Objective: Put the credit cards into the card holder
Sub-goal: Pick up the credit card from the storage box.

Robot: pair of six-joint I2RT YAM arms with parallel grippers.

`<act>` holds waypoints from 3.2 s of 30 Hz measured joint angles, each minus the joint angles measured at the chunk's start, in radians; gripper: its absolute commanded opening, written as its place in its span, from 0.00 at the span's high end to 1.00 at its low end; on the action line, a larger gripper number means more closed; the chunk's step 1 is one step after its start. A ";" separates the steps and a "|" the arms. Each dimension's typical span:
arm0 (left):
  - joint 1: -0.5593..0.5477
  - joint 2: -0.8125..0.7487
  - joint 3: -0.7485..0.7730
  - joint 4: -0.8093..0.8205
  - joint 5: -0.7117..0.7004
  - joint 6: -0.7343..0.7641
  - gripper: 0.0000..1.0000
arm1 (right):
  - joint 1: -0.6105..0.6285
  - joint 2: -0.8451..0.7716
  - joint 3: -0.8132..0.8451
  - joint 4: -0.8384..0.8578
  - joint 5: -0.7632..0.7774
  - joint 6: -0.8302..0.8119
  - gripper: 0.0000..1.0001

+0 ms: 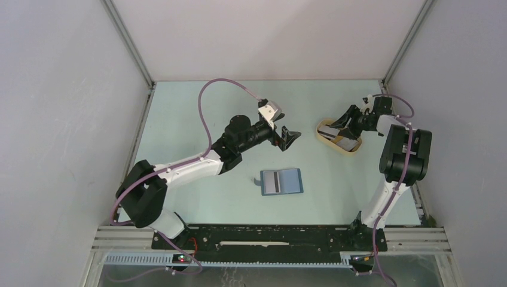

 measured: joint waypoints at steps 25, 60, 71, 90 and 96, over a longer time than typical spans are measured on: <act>0.005 0.018 0.000 0.000 0.019 -0.010 0.00 | 0.028 0.039 0.021 0.070 -0.097 0.100 0.35; 0.013 0.019 0.000 0.000 0.026 -0.010 0.00 | -0.028 0.072 0.026 0.084 -0.168 0.151 0.39; 0.018 0.019 0.000 0.000 0.026 -0.010 0.00 | -0.066 0.057 0.011 0.062 -0.174 0.127 0.44; 0.023 0.019 0.000 0.000 0.029 -0.017 0.00 | -0.120 0.054 -0.014 0.027 -0.176 0.087 0.74; 0.024 0.019 0.000 0.000 0.029 -0.018 0.00 | -0.129 0.049 -0.021 0.022 -0.174 0.076 0.95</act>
